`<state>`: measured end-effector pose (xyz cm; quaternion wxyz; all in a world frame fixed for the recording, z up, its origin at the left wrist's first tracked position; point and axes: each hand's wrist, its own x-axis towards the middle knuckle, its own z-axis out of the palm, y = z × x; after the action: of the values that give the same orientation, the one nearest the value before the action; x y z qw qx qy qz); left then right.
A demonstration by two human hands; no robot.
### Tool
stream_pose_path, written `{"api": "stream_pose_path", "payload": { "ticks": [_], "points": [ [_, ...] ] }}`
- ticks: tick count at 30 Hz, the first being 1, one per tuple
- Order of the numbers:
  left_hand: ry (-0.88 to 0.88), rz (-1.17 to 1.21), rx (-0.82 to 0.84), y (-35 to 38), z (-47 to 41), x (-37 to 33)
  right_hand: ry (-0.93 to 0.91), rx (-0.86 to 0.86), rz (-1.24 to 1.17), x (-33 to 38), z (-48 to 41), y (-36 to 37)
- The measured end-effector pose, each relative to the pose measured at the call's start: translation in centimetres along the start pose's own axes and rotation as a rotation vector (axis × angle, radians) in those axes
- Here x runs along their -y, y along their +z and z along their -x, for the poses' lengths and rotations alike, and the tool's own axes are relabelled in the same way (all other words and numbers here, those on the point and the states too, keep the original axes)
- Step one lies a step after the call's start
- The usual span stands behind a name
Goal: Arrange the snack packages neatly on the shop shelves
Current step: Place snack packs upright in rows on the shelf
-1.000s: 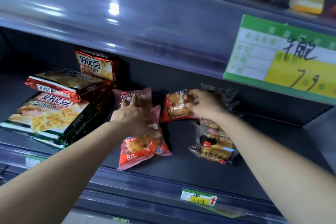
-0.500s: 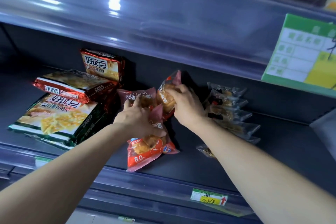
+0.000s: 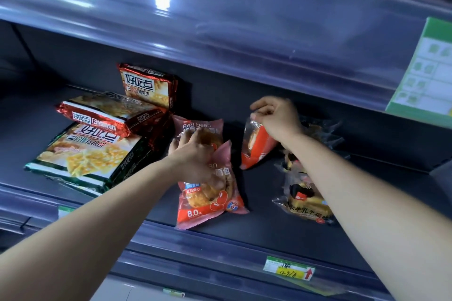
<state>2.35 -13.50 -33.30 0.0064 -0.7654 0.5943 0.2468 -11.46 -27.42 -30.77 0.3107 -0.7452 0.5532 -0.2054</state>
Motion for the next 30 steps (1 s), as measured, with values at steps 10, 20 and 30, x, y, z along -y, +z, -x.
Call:
{"api": "stream_pose_path", "payload": {
  "ticks": [10,20,30],
  "points": [
    [0.260,-0.237,-0.315,0.3,0.4,-1.5,0.075,0.164,-0.138,-1.0,0.5,-2.1],
    [0.212,-0.250,-0.341,0.6,0.0,-1.9,0.098,0.167,0.247,-0.7,0.2,0.2],
    [0.316,0.018,-0.494,1.7,-1.7,-2.6,-0.031,0.119,0.339,-1.0,0.5,-1.3]
  ]
}}
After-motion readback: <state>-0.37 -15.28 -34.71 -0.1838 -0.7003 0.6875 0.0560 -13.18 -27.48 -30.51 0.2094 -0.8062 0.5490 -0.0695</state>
